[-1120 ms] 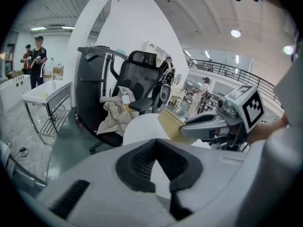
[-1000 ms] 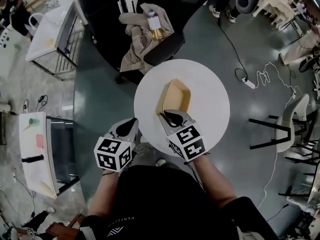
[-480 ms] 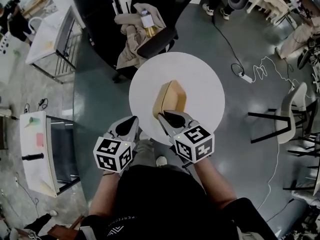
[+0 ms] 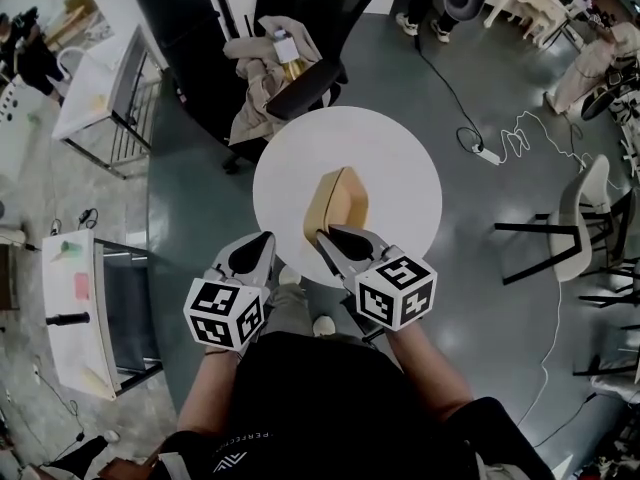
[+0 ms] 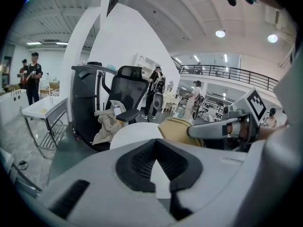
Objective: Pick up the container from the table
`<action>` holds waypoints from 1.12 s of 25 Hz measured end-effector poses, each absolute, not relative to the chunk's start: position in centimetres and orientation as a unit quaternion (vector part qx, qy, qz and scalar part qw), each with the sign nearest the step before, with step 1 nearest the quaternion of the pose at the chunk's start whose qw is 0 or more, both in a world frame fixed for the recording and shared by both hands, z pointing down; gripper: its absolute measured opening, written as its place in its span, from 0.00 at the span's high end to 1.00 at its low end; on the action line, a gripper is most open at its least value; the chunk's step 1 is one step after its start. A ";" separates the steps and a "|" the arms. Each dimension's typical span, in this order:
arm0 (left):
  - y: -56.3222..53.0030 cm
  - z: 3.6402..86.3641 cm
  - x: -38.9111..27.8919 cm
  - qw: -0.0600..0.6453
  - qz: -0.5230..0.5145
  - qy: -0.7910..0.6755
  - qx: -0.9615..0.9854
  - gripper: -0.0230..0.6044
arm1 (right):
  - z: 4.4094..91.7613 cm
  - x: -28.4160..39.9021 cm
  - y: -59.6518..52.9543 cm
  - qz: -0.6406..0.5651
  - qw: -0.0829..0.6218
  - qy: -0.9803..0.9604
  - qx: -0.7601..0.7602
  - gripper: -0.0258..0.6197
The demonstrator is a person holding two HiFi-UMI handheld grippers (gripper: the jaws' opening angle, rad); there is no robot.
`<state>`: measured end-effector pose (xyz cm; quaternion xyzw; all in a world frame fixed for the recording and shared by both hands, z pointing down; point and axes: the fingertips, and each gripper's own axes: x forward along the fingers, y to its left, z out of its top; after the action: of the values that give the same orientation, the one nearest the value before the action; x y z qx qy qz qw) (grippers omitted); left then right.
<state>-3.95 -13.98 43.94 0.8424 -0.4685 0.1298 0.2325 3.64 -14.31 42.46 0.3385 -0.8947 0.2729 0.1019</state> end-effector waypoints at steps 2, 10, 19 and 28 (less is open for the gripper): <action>-14.1 43.6 -3.9 0.230 0.128 -0.468 0.843 0.96 | 42.1 3.8 -14.2 0.272 0.098 -0.895 0.340 0.92; -14.0 42.9 -3.9 0.222 0.124 -0.468 0.846 0.96 | 41.5 3.9 -14.1 0.271 0.086 -0.894 0.345 0.92; -14.0 42.9 -4.3 0.221 0.124 -0.470 0.846 0.96 | 41.3 3.7 -14.4 0.272 0.080 -0.895 0.346 0.92; -14.0 42.8 -4.4 0.222 0.122 -0.469 0.846 0.96 | 41.0 3.7 -14.5 0.280 0.072 -0.893 0.344 0.92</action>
<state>-4.38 -13.97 42.79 0.8459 -0.4693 0.1220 0.2222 3.74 -14.46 40.98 0.3441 -0.8933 0.2799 0.0719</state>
